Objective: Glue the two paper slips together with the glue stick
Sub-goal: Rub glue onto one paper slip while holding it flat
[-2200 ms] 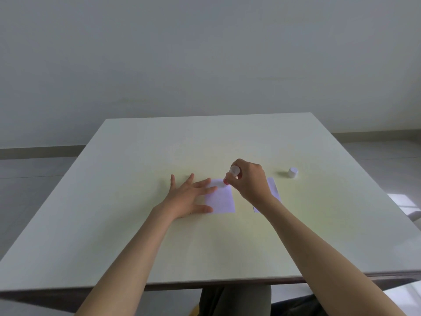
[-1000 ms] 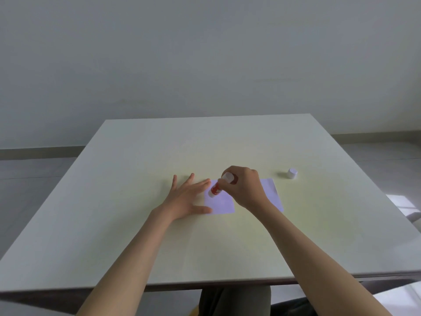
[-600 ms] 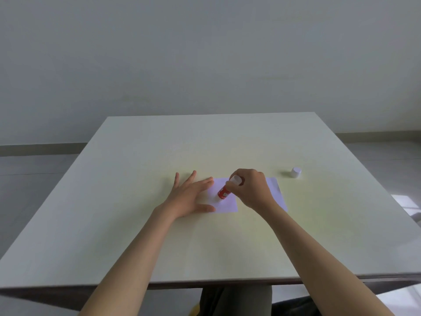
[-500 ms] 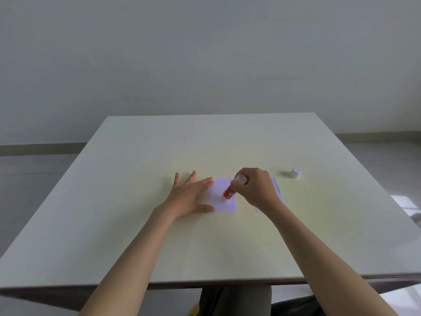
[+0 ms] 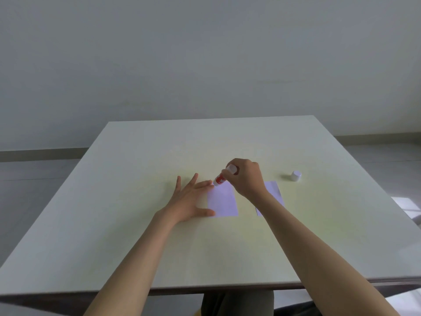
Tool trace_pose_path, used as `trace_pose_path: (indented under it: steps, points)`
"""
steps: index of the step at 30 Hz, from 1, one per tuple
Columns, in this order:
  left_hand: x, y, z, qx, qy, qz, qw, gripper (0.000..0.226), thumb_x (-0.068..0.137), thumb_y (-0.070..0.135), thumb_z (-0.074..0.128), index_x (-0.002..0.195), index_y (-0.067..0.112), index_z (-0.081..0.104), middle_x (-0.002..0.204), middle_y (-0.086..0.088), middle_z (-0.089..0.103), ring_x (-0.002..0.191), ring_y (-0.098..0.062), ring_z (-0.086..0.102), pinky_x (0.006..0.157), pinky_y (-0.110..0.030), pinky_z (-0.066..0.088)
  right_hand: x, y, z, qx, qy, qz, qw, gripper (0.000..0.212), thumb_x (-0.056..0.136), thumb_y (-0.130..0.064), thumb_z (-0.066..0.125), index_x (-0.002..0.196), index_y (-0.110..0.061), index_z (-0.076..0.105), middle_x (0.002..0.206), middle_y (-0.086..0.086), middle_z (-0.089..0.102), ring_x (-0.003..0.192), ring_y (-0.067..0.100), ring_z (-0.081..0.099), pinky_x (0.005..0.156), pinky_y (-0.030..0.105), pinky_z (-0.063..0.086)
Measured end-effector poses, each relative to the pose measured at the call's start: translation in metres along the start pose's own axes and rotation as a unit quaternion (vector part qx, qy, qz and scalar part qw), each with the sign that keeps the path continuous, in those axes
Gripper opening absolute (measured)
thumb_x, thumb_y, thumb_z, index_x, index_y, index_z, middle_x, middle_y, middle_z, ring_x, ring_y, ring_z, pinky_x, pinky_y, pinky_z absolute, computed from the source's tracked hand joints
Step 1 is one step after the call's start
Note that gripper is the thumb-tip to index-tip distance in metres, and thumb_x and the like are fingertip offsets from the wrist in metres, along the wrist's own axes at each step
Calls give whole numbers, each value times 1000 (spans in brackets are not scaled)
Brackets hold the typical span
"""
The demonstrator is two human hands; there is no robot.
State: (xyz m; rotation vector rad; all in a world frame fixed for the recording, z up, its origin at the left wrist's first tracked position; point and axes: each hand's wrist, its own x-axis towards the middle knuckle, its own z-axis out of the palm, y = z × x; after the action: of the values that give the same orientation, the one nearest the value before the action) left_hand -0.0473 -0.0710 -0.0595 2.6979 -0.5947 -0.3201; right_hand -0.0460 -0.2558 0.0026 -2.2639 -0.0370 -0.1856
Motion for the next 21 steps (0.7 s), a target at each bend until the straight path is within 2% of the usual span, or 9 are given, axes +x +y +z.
trace_pose_path:
  steps: [3, 7, 10, 12, 16, 21]
  points:
    - [1, 0, -1, 2, 3, 7, 1000, 84, 78, 59, 59, 147, 37, 17, 155, 22, 16, 147, -10, -10, 113, -50, -22, 4, 2, 6, -1, -7, 6, 1000, 15, 73, -17, 63, 73, -2, 67, 63, 8, 61, 58, 22, 46, 51, 27, 33]
    - [2, 0, 0, -3, 16, 8, 1000, 81, 76, 59, 62, 144, 35, 26, 154, 20, 21, 147, -10, -7, 113, -50, -22, 7, 9, 2, -13, -12, 18, 1000, 16, 74, -17, 64, 75, -2, 69, 70, 17, 66, 59, 23, 45, 53, 27, 33]
    - [2, 0, 0, -1, 19, 6, 1000, 81, 75, 61, 61, 143, 32, 28, 154, 19, 22, 147, -10, -7, 113, -49, -21, 5, 15, -4, -16, -10, 27, 999, 17, 75, -18, 65, 77, -2, 70, 67, 10, 62, 62, 23, 47, 55, 28, 35]
    - [2, 0, -1, -4, 19, 4, 1000, 82, 75, 60, 62, 143, 30, 30, 154, 19, 22, 147, -9, -6, 114, -50, -20, 4, 19, -9, -17, 1, 37, 999, 16, 75, -17, 64, 77, -3, 70, 67, 12, 63, 61, 23, 47, 55, 28, 35]
    - [1, 1, -1, -5, 23, 7, 1000, 81, 74, 61, 63, 142, 30, 32, 154, 19, 23, 147, -9, -4, 115, -50, -19, 4, 29, -24, -22, 18, 51, 998, 15, 75, -17, 63, 76, -4, 71, 59, 7, 57, 57, 22, 45, 49, 27, 32]
    - [2, 0, 0, -11, 29, 10, 999, 80, 73, 59, 65, 141, 30, 33, 154, 18, 23, 147, -8, -3, 115, -50, -17, 3, 40, -36, -3, 46, 58, 997, 14, 78, -18, 63, 78, -6, 70, 56, -4, 53, 54, 13, 44, 48, 22, 33]
